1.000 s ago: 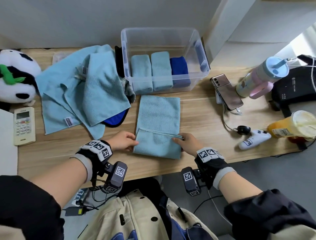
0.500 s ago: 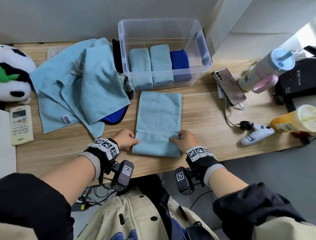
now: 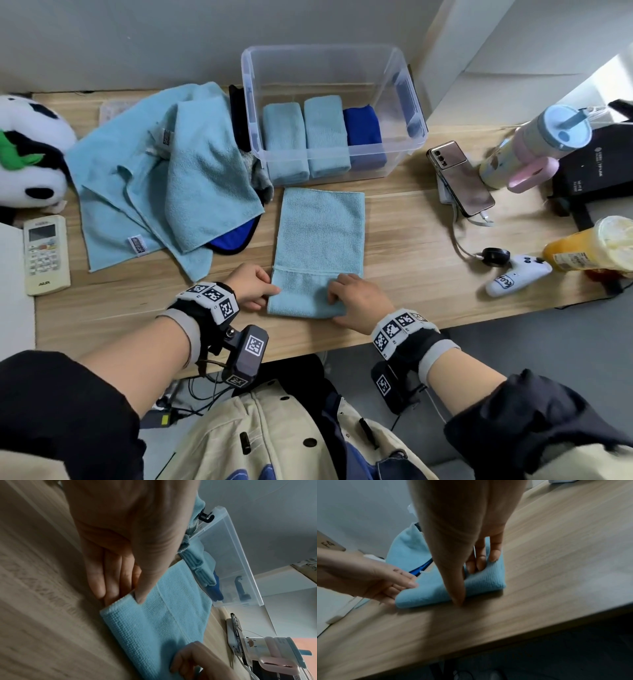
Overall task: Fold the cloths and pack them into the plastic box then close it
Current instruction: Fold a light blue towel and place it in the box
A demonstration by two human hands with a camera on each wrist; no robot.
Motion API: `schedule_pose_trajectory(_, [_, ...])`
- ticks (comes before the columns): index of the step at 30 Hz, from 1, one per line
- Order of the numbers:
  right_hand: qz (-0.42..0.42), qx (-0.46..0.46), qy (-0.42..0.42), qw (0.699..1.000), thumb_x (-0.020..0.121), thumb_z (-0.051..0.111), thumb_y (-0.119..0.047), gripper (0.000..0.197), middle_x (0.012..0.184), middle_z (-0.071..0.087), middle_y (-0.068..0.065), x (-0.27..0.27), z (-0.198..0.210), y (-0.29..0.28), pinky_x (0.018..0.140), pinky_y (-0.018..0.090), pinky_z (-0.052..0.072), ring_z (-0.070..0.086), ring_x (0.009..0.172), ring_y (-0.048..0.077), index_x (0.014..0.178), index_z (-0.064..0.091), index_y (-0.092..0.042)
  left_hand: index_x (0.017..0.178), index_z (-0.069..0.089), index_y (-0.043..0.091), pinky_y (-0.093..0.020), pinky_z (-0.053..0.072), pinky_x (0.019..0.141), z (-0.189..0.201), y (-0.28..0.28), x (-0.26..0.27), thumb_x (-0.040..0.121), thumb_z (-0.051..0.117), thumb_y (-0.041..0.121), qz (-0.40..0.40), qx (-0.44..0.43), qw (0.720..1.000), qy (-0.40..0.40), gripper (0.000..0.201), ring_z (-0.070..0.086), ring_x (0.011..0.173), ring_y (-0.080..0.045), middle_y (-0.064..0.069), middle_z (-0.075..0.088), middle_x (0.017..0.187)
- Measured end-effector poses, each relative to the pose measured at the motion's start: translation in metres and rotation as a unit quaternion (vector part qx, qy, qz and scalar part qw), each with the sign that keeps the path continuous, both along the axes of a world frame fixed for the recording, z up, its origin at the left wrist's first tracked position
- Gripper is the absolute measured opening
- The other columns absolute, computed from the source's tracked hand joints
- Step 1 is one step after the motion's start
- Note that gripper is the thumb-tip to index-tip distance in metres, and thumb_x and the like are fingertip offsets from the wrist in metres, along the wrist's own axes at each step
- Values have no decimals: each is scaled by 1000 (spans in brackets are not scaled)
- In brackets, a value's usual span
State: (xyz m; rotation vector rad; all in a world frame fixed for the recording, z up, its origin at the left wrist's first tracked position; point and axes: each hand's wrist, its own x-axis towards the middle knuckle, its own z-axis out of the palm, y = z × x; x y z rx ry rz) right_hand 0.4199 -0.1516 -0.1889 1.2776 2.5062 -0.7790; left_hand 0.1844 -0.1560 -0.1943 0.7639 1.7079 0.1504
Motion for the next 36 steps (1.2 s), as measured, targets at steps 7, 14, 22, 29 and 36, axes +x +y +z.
schedule_pose_trajectory(7, [-88,-45,105,990,67,41,-49,38,87,61,-4,2,11,13,78,28,41,53,87,16,86,62,-23,72,61,22,-22,43,72,23,8,-8,66,82,34,-73,248,964,62,25,55,80,-5,7,61,84])
schedule_pose_trajectory(14, [-328,-173,286,884,86,59,-21,13,70,56,-3,4,21,39,64,15,37,49,63,3,74,53,-21,104,67,12,-17,40,80,16,18,-1,74,78,19,-154,205,966,-41,33,58,90,-6,2,66,100])
schedule_pose_trajectory(22, [-425,-188,239,853,76,73,-29,41,100,70,5,22,-4,56,85,35,51,66,93,21,112,58,-17,117,60,3,-41,48,96,0,36,1,88,62,22,-32,165,986,-4,35,64,101,-25,-12,68,111])
schedule_pose_trajectory(29, [-437,-142,89,884,83,61,-20,16,78,59,5,13,-3,72,68,30,43,57,78,25,71,50,-21,107,64,4,-44,52,90,-13,48,3,85,65,27,0,140,990,24,32,68,90,-26,-13,72,98])
schedule_pose_trajectory(36, [-449,-80,75,887,80,62,-16,25,90,61,9,5,-4,70,72,33,47,59,86,28,101,50,-9,94,67,6,-35,50,83,-10,56,7,84,66,29,-40,148,983,98,25,64,91,-27,-9,69,96])
